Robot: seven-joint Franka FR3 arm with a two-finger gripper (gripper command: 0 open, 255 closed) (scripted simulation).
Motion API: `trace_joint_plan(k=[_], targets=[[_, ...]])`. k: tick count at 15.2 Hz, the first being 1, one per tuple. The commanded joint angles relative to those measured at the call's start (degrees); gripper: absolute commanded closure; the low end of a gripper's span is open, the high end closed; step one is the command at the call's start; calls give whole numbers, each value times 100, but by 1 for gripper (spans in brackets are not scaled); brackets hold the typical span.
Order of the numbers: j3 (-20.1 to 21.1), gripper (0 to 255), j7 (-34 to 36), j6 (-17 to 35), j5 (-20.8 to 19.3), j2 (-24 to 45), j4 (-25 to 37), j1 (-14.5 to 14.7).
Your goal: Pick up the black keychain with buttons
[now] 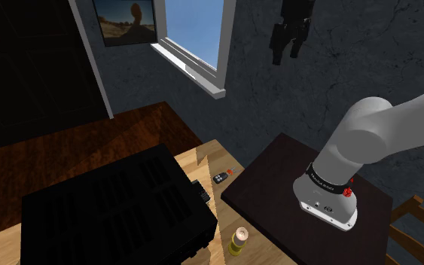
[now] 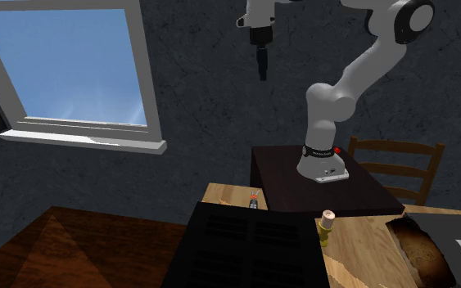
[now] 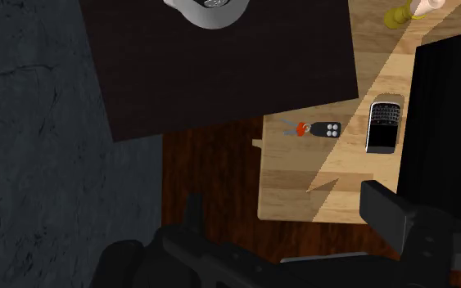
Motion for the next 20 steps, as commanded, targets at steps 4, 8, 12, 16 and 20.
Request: trace_joint_plan(k=[4, 8, 12, 16, 20], targets=[[-29, 0, -412, 627, -13, -102, -639, 218], [-69, 0, -953, 1498, -27, -134, -1421, 512], [-112, 0, -1487, 2432, -41, -21, -2120, 810], [-163, 0, -2015, 3458, -56, 278, -2724, 1115], [-219, 0, -2545, 4605, -68, 815, -3213, 1426]])
